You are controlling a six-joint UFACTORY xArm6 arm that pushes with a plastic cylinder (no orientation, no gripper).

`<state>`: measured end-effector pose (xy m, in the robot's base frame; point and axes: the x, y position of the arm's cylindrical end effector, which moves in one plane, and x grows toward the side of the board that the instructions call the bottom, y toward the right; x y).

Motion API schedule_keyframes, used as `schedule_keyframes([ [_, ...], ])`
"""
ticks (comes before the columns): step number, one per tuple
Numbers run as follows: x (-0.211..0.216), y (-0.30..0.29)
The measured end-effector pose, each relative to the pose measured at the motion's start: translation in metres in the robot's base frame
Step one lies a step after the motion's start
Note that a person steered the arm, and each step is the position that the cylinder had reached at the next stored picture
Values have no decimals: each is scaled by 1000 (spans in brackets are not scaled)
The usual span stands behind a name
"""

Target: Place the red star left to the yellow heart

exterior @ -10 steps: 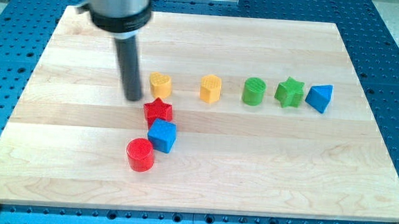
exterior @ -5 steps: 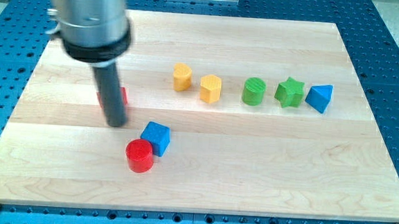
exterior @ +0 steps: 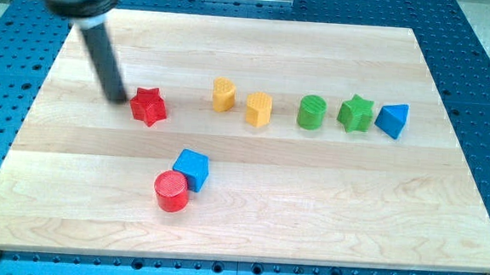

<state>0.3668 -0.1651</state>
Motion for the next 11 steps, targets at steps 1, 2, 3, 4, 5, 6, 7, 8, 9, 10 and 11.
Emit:
schedule_keyframes([
  [1, -27, 105],
  [2, -16, 142],
  [3, 22, 119],
  [4, 12, 105],
  [5, 16, 4],
  [6, 63, -32],
  [7, 84, 11],
  [8, 84, 43],
  [9, 105, 65],
  [10, 105, 102],
  [11, 95, 126],
])
